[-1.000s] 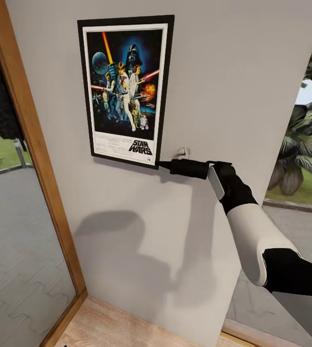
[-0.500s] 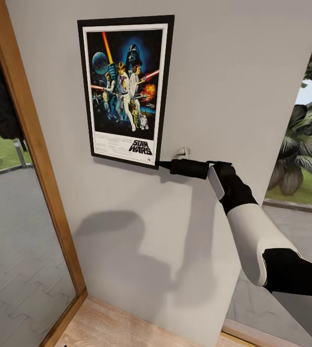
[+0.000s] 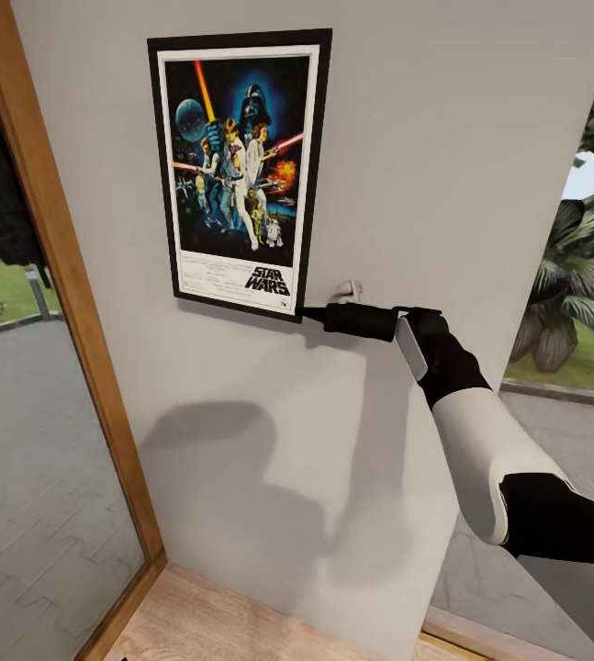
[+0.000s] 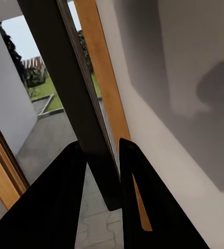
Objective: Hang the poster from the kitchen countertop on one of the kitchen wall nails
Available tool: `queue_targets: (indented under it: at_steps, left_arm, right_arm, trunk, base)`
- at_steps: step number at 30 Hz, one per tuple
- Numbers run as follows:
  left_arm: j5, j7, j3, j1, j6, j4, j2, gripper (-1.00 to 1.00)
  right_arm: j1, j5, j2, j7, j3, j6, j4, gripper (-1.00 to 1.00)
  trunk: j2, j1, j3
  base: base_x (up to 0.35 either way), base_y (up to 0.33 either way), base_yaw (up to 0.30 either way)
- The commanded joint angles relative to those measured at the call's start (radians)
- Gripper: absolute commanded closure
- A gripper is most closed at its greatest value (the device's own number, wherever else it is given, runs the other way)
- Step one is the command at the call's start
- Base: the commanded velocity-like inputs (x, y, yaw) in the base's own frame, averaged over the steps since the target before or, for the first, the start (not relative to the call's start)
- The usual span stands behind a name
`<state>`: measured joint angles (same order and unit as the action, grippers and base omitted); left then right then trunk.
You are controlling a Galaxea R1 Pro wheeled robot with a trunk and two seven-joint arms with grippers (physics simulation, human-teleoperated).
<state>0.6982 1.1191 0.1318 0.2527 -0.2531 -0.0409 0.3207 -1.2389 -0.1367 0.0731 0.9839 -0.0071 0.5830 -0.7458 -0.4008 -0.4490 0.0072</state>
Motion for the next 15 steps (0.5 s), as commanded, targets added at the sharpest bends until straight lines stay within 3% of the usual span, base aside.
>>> queue_targets:
  at_steps: [1,15]
  left_arm:
    - [-0.008,0.002,0.008,0.0,-0.006,0.001,0.0,-1.0]
    - [-0.008,0.002,0.008,0.0,-0.006,0.001,0.0,-1.0]
  right_arm:
    - [0.0,0.009,-0.001,-0.02,-0.002,0.009,0.048,1.0]
    - [-0.001,0.009,0.0,-0.021,-0.002,0.009,0.048,1.0]
  trunk:
    - [0.001,-0.001,0.0]
    - [0.001,-0.001,0.0]
  base:
    - [0.0,0.0,0.0]
    - [0.0,0.0,0.0]
